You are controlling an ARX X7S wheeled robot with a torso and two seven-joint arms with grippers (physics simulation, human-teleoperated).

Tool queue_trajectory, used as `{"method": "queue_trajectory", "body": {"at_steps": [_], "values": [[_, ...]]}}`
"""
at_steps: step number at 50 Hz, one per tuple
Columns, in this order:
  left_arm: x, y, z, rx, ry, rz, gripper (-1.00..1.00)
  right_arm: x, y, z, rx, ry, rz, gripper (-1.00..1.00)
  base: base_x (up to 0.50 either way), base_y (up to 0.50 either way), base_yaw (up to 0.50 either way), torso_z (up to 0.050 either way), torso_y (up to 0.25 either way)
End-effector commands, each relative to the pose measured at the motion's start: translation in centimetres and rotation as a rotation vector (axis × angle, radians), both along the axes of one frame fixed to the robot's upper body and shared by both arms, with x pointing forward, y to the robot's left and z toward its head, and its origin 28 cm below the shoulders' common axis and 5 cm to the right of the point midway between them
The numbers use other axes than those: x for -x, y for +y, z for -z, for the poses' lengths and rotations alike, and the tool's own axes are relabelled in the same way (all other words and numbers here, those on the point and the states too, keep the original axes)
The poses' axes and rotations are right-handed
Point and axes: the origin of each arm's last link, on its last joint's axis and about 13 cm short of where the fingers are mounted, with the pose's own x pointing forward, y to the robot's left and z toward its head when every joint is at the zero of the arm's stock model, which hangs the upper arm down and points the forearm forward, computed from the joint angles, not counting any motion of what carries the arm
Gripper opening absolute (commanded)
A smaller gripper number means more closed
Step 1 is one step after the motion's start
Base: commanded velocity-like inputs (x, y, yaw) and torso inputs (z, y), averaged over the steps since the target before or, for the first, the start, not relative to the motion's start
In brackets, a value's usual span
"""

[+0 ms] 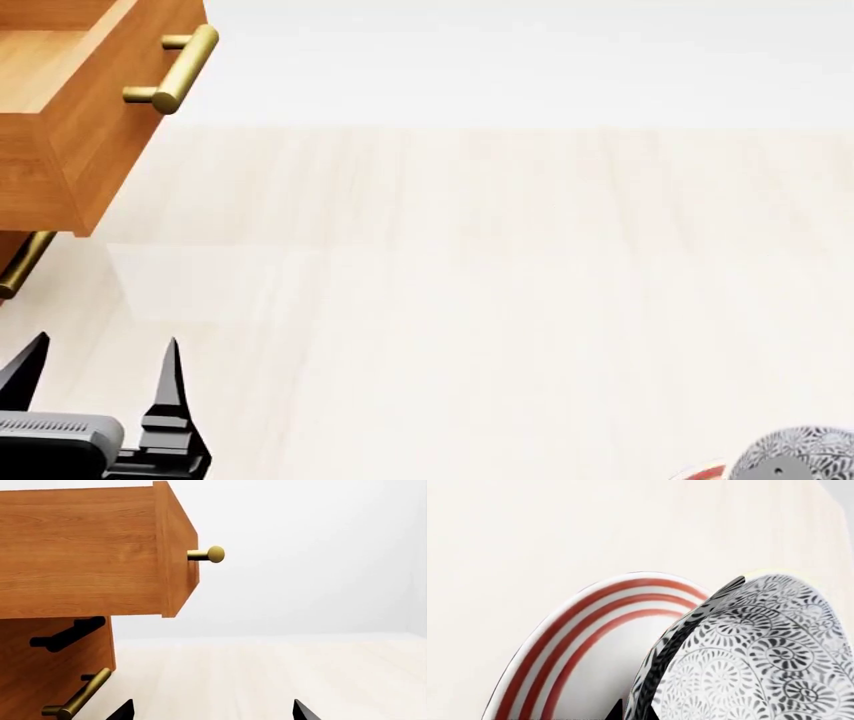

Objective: Put the bowl on the plate.

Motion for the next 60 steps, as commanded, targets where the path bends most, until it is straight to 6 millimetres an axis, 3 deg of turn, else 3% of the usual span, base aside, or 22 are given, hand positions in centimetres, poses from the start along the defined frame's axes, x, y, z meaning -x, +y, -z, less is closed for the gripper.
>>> {"method": "queue_trajectory", "body": {"at_steps": [1,42,43,60], "values": [[0.02,-0.01,-0.11,-0.002,-0.001,0.001,1.00,-0.09,-0.31,0.10,0.008,-0.026,0.010,-1.00,0.00,0.00,0.00,0.000,0.000],[-0.03,-0.15,0.03,-0.003,0.001,0.005,1.00,0.19,-0.53,0.91,-0.002,-0.006,0.026,-1.00,0.00,0.00,0.00,0.000,0.000],[-0.01,-0.15,-0.02,-0.002,0.001,0.005,1.00,0.21,-0.54,0.93,-0.002,-0.006,0.029,1.00,0.00,0.00,0.00,0.000,0.000],[0.19,-0.01,0.00,0.000,-0.004,0.000,1.00,0.51,-0.40,0.46,-0.013,-0.040,0.028,1.00,0.00,0.00,0.00,0.000,0.000]]}}
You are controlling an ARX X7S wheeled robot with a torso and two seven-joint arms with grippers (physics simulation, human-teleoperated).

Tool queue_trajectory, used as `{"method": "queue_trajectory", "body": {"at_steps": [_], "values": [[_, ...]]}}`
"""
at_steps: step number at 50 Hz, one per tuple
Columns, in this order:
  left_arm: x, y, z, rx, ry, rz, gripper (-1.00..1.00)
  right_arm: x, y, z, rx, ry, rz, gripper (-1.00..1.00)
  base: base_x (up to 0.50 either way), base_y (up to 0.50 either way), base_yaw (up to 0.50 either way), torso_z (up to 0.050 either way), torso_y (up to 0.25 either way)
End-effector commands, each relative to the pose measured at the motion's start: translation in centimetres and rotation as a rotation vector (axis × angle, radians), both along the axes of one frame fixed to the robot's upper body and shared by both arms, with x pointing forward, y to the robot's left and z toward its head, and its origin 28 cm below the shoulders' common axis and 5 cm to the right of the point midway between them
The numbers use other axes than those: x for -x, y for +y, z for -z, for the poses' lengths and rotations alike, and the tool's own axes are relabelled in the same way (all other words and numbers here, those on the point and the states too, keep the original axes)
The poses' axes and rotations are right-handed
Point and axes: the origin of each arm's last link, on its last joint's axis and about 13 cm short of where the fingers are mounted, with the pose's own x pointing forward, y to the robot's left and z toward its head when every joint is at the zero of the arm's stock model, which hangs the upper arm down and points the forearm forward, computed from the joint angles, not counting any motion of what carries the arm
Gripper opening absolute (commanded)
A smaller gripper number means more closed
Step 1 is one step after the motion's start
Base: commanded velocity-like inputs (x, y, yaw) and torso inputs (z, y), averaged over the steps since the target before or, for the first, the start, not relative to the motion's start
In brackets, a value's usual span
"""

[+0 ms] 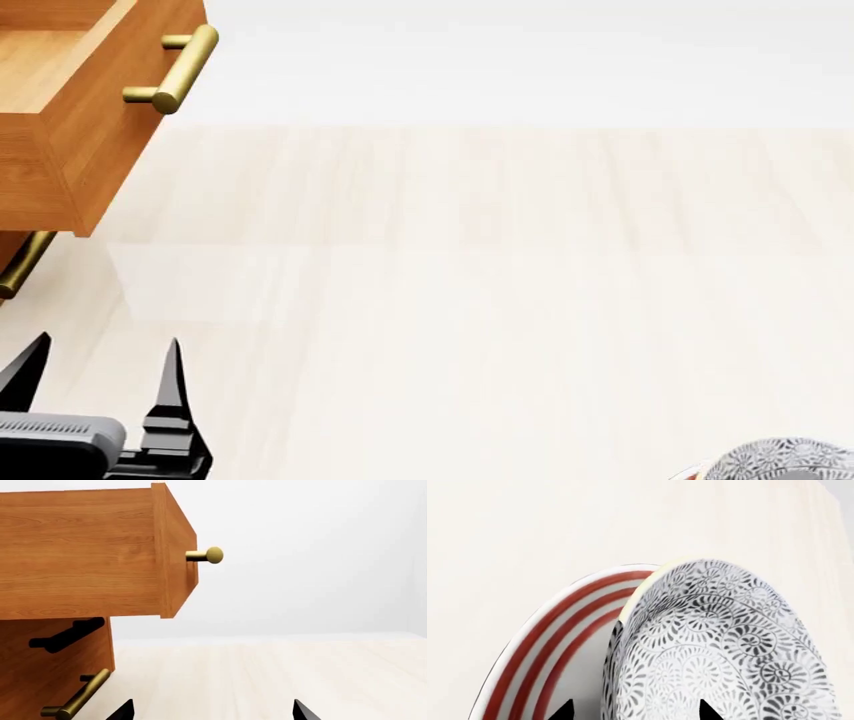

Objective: Put the bowl on the plate.

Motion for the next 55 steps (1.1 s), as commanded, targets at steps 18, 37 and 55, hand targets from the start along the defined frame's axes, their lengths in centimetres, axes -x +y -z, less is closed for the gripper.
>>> {"method": "queue_trajectory", "body": {"at_steps": [18,37,55], "values": [[0.2,0.1,0.0,0.004,-0.005,-0.001,1.00,0.4,0.6,-2.7,-0.043,-0.163,-0.016,1.00,0.00,0.00,0.00,0.000,0.000],[0.3,0.2,-0.1,0.008,-0.008,-0.003,1.00,0.3,1.6,-4.3,-0.085,-0.277,-0.064,1.00,0.00,0.00,0.00,0.000,0.000],[0.2,0.1,-0.1,0.004,-0.009,-0.002,1.00,0.2,2.4,-5.3,-0.089,-0.386,-0.098,1.00,0.00,0.00,0.00,0.000,0.000]]}}
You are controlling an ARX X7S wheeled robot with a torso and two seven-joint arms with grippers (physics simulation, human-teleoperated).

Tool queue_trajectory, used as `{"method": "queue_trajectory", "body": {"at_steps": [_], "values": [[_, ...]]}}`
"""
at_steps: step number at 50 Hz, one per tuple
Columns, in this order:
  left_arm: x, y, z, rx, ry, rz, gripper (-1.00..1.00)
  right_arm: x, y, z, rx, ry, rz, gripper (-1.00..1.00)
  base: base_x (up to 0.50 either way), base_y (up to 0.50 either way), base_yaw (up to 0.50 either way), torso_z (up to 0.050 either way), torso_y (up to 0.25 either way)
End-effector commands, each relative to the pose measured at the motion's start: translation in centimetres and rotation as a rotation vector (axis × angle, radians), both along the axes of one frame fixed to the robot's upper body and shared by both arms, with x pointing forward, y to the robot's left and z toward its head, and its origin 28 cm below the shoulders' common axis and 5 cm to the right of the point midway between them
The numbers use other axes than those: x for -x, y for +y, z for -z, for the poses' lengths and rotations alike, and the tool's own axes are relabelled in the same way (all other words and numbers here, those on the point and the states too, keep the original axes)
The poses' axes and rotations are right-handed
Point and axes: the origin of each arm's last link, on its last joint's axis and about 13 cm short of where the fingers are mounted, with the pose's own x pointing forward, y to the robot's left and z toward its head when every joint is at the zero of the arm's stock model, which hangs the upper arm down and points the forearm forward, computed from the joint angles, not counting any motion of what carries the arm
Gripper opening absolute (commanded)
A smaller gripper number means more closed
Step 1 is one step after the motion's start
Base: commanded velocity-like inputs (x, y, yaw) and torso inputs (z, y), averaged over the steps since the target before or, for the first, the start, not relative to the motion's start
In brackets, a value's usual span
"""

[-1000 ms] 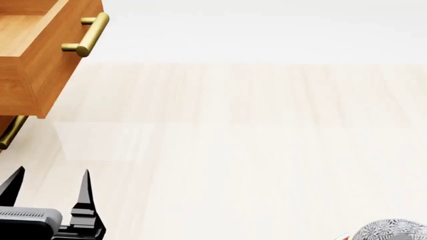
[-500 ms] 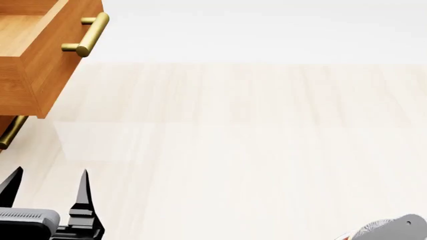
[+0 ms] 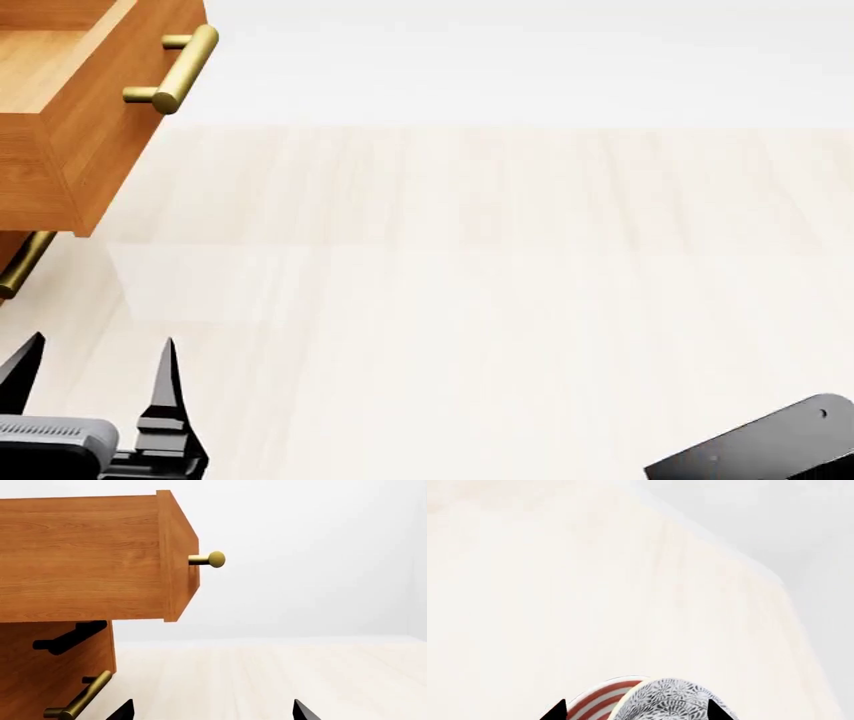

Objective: Put the bowl on the plate.

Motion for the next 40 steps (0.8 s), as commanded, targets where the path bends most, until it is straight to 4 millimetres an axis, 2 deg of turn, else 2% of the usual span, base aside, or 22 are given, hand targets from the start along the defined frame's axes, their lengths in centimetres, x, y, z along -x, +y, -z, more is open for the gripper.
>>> {"method": "queue_trajectory", "body": {"at_steps": [1,24,40], "values": [[0.0,0.0,0.1,-0.001,0.000,0.001,1.00,0.0,0.5,-0.8,-0.002,-0.076,-0.020,1.00,0.00,0.00,0.00,0.000,0.000],[0.0,-0.1,-0.3,-0.004,-0.004,0.000,1.00,0.2,1.6,-2.7,-0.001,-0.282,-0.076,1.00,0.00,0.00,0.00,0.000,0.000],[0.0,-0.1,-0.3,-0.005,-0.005,0.000,1.00,0.2,1.7,-3.3,-0.001,-0.389,-0.109,1.00,0.00,0.00,0.00,0.000,0.000]]}}
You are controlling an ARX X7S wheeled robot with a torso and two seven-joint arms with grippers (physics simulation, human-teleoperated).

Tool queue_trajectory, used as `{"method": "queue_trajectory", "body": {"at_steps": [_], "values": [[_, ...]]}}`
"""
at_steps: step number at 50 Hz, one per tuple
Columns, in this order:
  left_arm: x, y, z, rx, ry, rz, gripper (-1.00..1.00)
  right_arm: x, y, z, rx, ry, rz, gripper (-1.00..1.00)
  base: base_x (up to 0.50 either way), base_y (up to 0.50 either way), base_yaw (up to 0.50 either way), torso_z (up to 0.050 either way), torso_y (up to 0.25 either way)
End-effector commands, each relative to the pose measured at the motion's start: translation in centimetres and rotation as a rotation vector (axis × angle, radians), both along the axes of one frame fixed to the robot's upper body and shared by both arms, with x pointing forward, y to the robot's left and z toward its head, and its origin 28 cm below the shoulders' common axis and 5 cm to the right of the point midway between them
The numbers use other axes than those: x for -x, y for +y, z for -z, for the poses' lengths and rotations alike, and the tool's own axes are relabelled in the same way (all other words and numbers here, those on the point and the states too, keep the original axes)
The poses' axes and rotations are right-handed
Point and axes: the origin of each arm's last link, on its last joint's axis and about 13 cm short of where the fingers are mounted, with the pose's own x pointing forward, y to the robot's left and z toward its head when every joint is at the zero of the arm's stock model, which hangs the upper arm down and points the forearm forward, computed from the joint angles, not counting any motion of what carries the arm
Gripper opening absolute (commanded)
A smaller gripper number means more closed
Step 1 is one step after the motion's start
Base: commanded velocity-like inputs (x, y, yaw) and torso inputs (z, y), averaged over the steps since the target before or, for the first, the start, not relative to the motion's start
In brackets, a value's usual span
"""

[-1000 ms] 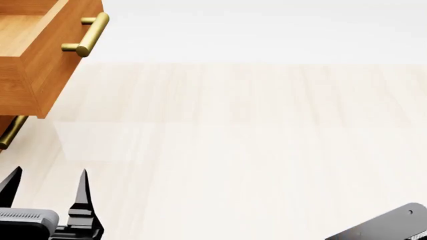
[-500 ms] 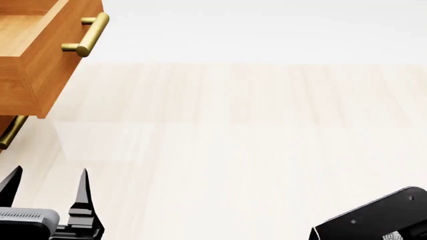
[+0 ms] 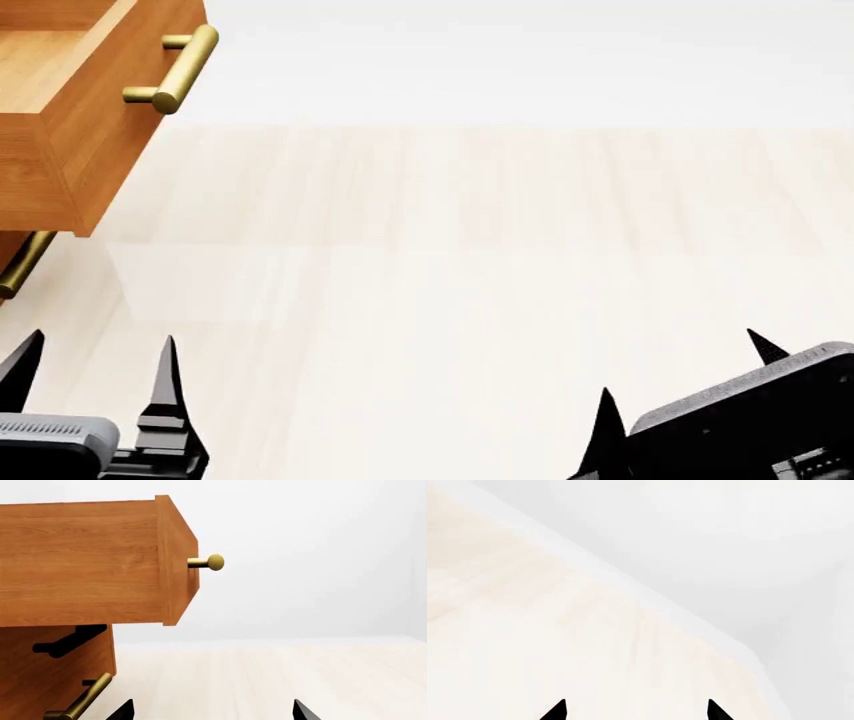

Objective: Put the bowl on the plate.

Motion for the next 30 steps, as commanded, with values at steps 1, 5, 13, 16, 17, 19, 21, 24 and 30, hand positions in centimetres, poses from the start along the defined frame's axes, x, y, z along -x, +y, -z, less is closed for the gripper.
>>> {"method": "queue_trajectory", "body": {"at_steps": [1,5,13,16,17,19,21,24,30], "values": [[0.0,0.0,-0.1,-0.001,-0.001,0.000,1.00,0.0,0.2,-0.5,-0.001,-0.085,-0.025,1.00,0.00,0.00,0.00,0.000,0.000],[0.0,0.0,0.0,-0.001,-0.001,0.001,1.00,0.1,0.2,-0.8,-0.005,-0.116,-0.040,1.00,0.00,0.00,0.00,0.000,0.000],[0.0,0.0,0.0,-0.003,0.001,0.001,1.00,0.1,0.3,-1.4,-0.019,-0.195,-0.049,1.00,0.00,0.00,0.00,0.000,0.000],[-0.1,0.0,0.0,-0.002,-0.001,0.001,1.00,0.1,0.4,-1.7,-0.026,-0.231,-0.049,1.00,0.00,0.00,0.00,0.000,0.000],[-0.1,0.0,0.0,-0.002,-0.001,0.002,1.00,0.1,0.4,-1.8,-0.029,-0.229,-0.055,1.00,0.00,0.00,0.00,0.000,0.000],[0.0,0.0,0.0,-0.003,-0.001,0.002,1.00,0.1,0.5,-1.7,-0.027,-0.230,-0.057,1.00,0.00,0.00,0.00,0.000,0.000],[-0.1,0.0,0.1,-0.003,0.000,0.001,1.00,0.1,0.5,-1.7,-0.024,-0.232,-0.059,1.00,0.00,0.00,0.00,0.000,0.000],[-0.1,0.0,0.1,-0.003,0.002,0.002,1.00,0.1,0.5,-1.8,-0.027,-0.248,-0.064,1.00,0.00,0.00,0.00,0.000,0.000],[0.0,-0.1,0.0,-0.004,0.001,0.002,1.00,0.1,0.5,-1.9,-0.034,-0.275,-0.072,1.00,0.00,0.00,0.00,0.000,0.000]]}}
